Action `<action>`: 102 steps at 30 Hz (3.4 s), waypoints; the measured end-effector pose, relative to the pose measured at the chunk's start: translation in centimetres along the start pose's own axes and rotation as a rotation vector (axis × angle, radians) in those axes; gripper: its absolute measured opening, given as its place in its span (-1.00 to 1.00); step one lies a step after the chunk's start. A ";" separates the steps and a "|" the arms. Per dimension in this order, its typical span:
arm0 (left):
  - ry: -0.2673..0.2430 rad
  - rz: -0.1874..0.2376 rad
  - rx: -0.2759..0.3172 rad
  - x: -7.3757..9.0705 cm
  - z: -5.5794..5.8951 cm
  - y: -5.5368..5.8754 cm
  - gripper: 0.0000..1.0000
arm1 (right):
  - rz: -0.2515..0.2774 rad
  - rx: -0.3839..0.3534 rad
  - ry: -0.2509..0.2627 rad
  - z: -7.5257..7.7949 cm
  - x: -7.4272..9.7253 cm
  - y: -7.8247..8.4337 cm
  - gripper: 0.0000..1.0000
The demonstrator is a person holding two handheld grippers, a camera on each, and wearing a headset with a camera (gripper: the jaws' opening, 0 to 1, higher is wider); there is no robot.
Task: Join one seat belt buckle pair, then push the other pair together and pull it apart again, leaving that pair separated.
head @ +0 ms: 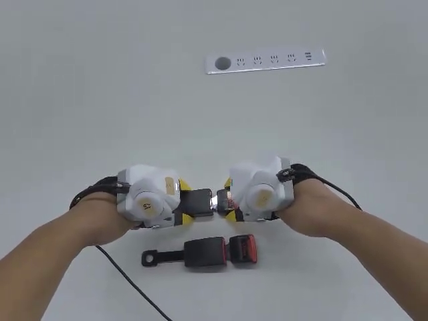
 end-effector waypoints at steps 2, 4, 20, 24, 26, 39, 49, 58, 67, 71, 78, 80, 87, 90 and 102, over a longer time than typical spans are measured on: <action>-0.001 0.001 0.001 0.0 0.0 0.0 -0.36 | -0.001 0.001 -0.002 0.0 0.0 0.0 -0.42; 0.000 0.006 0.004 0.0 0.0 0.1 -0.36 | -0.003 0.002 -0.002 0.1 -0.1 0.0 -0.42; 0.000 0.026 0.015 0.0 0.0 0.5 -0.35 | -0.006 -0.019 -0.001 0.1 1.0 1.1 -0.41; 0.000 0.023 0.012 -0.1 -0.1 0.5 -0.35 | -0.006 -0.001 0.001 0.1 1.0 1.3 -0.40; 0.002 0.023 0.011 -0.1 -0.1 0.6 -0.35 | -0.009 -0.007 0.004 0.2 1.3 1.9 -0.40; -0.003 0.012 0.011 -0.2 0.0 0.5 -0.34 | -0.045 -0.042 0.026 0.1 5.0 6.1 -0.38; -0.004 0.009 0.006 -0.1 0.1 0.2 -0.33 | -0.092 -0.061 0.037 -0.7 8.5 9.7 -0.36; -0.003 0.006 0.003 -0.1 0.1 0.2 -0.33 | -0.139 -0.071 0.036 -0.6 10.8 12.4 -0.36; -0.010 0.008 0.008 0.0 0.2 0.1 -0.33 | -0.145 -0.063 0.030 -0.5 10.8 12.6 -0.35; -0.031 0.011 0.020 0.0 -0.2 0.2 -0.22 | -0.151 -0.074 0.050 -0.5 10.8 12.6 -0.32; -0.079 0.057 0.083 1.0 -0.2 0.1 0.03 | -0.125 -0.138 0.129 -1.1 10.9 12.1 -0.13; -0.099 0.060 0.086 1.7 0.3 -0.1 0.05 | -0.101 -0.167 0.150 -1.6 11.3 11.7 -0.11; -0.221 0.149 0.199 4.8 2.4 0.3 0.32 | 0.000 -0.277 0.251 -4.4 12.8 10.3 0.11; -0.240 0.141 0.213 5.9 3.9 1.2 0.47 | 0.022 -0.319 0.286 -5.7 13.3 10.1 0.21; -0.370 0.159 0.352 9.4 9.7 2.7 0.89 | 0.122 -0.464 0.410 -10.3 15.5 8.2 0.85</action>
Point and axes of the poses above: the centre of the closed fingertips' face, and the gripper's own axes: x roughly backward along the fingers, z roughly to its right, y roughly out of its underside, the point moved 7 cm from there along x, roughly backward along the fingers, and after that the axes turned 4 degrees about z, right-handed, at the moved point
